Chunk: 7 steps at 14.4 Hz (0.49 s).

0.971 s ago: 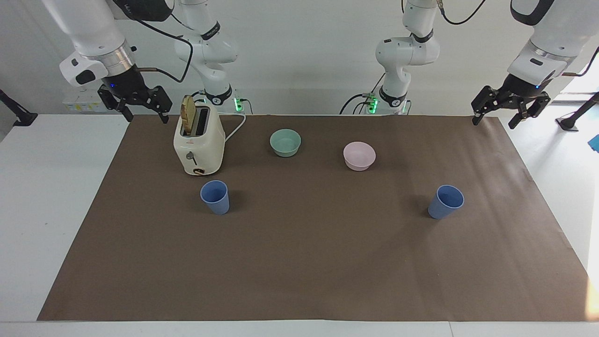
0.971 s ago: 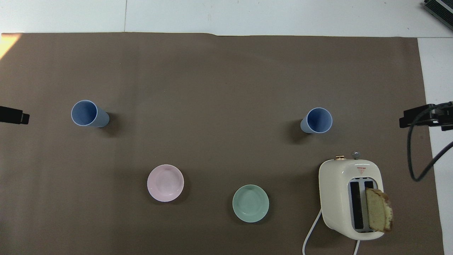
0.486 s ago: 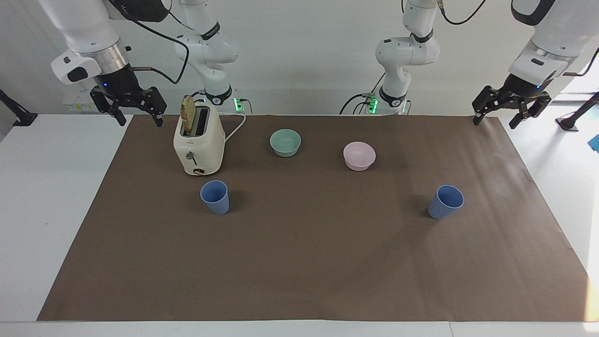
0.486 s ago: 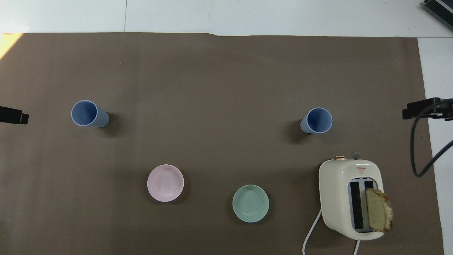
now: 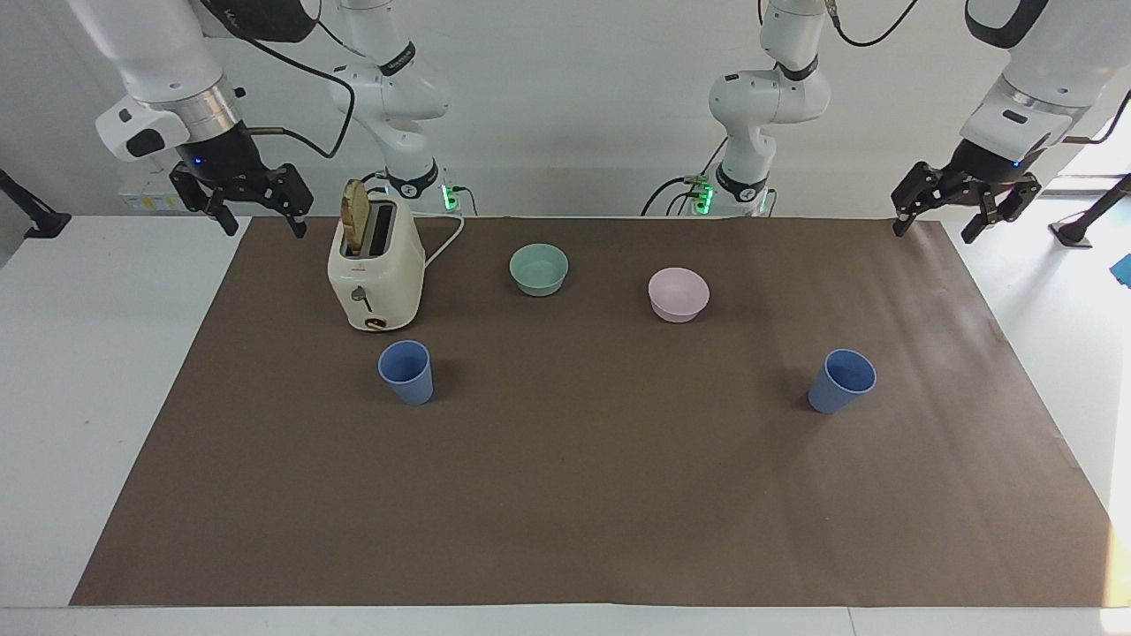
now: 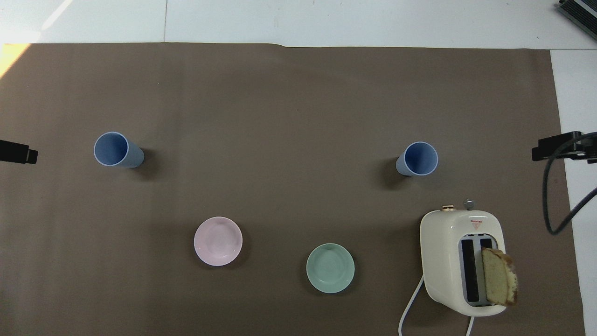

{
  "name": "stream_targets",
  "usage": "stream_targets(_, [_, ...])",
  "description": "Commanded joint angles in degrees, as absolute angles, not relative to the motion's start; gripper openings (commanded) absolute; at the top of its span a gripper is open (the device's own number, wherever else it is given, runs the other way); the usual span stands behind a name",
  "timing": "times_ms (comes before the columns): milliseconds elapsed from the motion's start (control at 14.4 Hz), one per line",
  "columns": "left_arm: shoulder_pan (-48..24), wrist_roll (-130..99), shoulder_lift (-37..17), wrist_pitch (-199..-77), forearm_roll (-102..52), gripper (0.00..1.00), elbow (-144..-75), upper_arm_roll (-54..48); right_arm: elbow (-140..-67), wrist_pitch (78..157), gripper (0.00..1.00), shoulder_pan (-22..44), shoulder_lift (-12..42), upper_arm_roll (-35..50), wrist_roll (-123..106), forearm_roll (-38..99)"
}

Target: Stack blue cups with both arms

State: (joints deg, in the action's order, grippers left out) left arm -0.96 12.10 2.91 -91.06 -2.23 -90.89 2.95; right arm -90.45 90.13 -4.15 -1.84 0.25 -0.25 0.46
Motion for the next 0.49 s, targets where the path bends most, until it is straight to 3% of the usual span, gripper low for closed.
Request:
stream_targets(0, [-0.35, 12.48, 3.16, -90.53, -1.05, 1.00, -90.44, 2.55, -91.67, 90.00, 1.00, -4.92, -2.99, 0.88, 0.09, 1.32])
stream_targets(416, [-0.35, 12.48, 3.16, -90.61, -1.05, 1.00, -90.53, 2.55, -91.58, 89.91, 1.00, -5.01, -2.90, 0.88, -0.17, 1.41])
